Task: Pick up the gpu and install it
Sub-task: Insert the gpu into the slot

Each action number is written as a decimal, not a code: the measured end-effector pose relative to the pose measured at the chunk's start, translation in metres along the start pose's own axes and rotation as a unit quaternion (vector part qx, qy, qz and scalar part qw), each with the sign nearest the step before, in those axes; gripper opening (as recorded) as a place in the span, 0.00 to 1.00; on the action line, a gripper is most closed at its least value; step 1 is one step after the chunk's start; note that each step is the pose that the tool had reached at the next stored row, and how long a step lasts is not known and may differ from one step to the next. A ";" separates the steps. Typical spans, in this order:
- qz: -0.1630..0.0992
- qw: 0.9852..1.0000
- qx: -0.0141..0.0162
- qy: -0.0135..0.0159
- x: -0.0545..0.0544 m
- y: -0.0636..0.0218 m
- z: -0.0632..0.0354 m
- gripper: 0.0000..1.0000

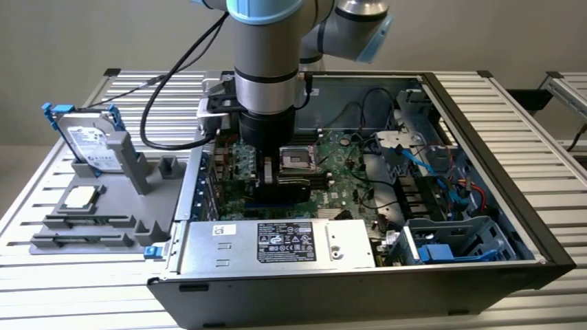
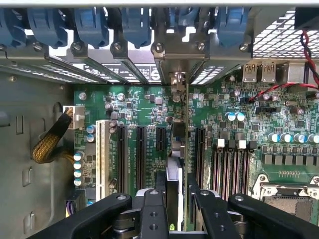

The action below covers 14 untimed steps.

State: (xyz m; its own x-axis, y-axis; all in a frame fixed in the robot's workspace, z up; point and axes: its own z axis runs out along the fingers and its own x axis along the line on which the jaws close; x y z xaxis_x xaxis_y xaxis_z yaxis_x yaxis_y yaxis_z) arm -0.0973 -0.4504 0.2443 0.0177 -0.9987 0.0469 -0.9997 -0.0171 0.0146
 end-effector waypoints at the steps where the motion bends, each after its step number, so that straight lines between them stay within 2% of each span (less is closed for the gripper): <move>1: 0.000 1.000 0.000 0.000 0.000 0.0000 0.0000 0.27; 14: -0.004 1.000 0.000 0.000 0.000 0.0000 0.0000 0.27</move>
State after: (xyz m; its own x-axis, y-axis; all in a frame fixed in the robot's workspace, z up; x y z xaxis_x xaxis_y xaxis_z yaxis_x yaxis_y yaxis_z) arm -0.0972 -0.4504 0.2443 0.0263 -0.9985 0.0471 -0.9996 -0.0256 0.0145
